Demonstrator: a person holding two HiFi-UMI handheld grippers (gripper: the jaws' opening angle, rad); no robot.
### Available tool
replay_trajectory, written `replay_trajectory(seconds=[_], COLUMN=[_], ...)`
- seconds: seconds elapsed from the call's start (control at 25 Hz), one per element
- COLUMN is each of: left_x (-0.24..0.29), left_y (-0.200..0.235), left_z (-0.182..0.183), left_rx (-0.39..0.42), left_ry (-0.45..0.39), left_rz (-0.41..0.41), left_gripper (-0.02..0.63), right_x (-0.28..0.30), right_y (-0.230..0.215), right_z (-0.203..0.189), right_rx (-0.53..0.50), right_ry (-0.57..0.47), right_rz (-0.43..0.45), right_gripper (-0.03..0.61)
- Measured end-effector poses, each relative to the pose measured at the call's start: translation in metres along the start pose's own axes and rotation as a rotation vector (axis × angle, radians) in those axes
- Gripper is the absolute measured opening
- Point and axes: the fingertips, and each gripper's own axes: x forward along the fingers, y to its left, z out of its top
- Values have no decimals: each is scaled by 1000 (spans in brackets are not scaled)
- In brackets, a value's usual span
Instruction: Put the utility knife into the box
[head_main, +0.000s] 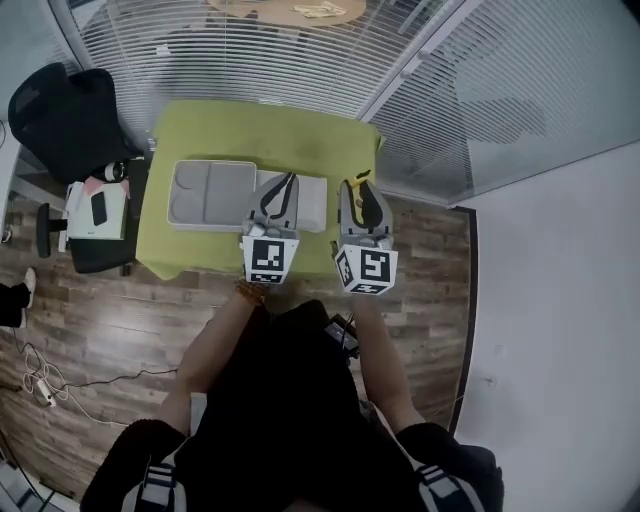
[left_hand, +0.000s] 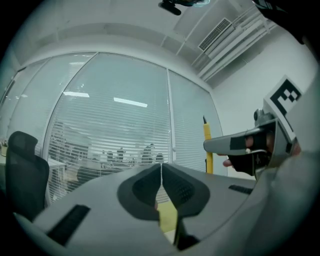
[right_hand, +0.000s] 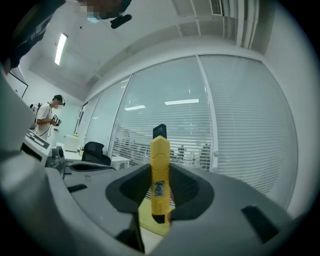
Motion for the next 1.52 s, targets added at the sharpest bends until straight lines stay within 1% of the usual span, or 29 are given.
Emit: replay_trajectory(seconds=[0.16,0.36,0.44,0.56,0.84,1.08,1.52], left_x=[0,1,2,0,5,7,4], left_y=[18,51,57,58,59,56,59], left_z=[-4,-5,-5,-3,-15,-14,-24], left_rx=[25,18,26,39,31,35,43], left_ry=[10,0,-4,7,24,22,49], left_rz=[35,141,162,168,157,153,171], left_gripper=[18,18,18,18,18,18,18], right_x=[15,36,42,46,60,65,80], right_y=[-5,-10,-12,-15,-15,-17,-3], right_z=[0,-5,-8,-9,-3,-4,-11], right_rx=[0,2,3,6,-13,-24,-16], right_ry=[-12,-15,-14,-13,-30,-22,-6], right_rz=[27,80,98,111,125,139,181], right_gripper=[109,109,109,109,109,109,109])
